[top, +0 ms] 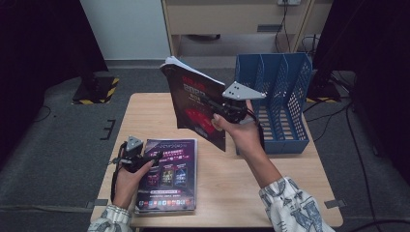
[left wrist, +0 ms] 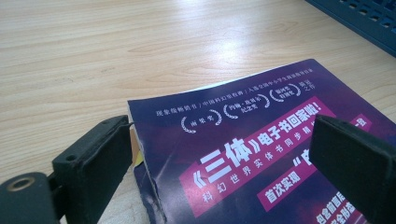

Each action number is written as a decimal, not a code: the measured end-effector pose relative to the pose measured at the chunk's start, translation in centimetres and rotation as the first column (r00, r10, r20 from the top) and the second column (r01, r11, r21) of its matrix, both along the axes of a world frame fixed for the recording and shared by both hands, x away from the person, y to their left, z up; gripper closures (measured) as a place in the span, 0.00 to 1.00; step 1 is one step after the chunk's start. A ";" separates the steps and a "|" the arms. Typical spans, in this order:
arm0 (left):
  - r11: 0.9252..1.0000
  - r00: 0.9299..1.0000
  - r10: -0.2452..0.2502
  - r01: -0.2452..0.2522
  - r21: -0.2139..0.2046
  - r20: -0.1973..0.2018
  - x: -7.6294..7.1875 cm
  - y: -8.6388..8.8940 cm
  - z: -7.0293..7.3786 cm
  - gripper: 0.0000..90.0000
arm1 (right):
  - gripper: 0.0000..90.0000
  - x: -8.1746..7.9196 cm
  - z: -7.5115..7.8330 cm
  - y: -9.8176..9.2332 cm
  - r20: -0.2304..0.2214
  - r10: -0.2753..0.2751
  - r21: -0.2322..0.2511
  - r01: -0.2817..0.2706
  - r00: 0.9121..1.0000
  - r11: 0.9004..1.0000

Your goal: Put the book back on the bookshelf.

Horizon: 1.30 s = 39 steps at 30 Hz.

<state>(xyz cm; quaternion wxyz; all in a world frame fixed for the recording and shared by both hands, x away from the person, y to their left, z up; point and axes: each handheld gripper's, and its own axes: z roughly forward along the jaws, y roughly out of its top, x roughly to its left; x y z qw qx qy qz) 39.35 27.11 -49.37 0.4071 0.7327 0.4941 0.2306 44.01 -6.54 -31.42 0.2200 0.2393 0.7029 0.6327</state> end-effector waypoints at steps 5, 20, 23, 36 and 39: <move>1.000 1.000 0.006 -0.006 0.011 0.004 -0.1 0.1 0.0 0.07 | 0.96 0.3 0.4 0.1 -0.005 -0.002 0.002 0.002 1.000 1.000; 0.999 1.000 0.008 -0.007 0.044 -0.018 -0.1 0.2 -0.5 0.08 | 0.96 1.5 1.5 1.0 -0.018 -0.020 -0.006 0.020 1.000 1.000; 0.999 1.000 0.008 -0.007 0.039 -0.017 -0.1 0.2 -0.4 0.08 | 0.96 1.8 1.7 0.9 -0.019 -0.031 -0.005 0.031 0.999 1.000; 0.999 1.000 0.020 -0.019 0.038 -0.019 -0.1 0.5 -0.7 0.07 | 0.96 2.7 2.7 -0.7 -0.027 -0.072 0.014 0.073 0.997 0.997; 0.999 0.999 0.028 -0.027 0.033 -0.021 -0.1 0.4 -0.8 0.07 | 0.96 2.7 2.9 -1.2 -0.028 -0.080 0.022 0.080 0.996 0.997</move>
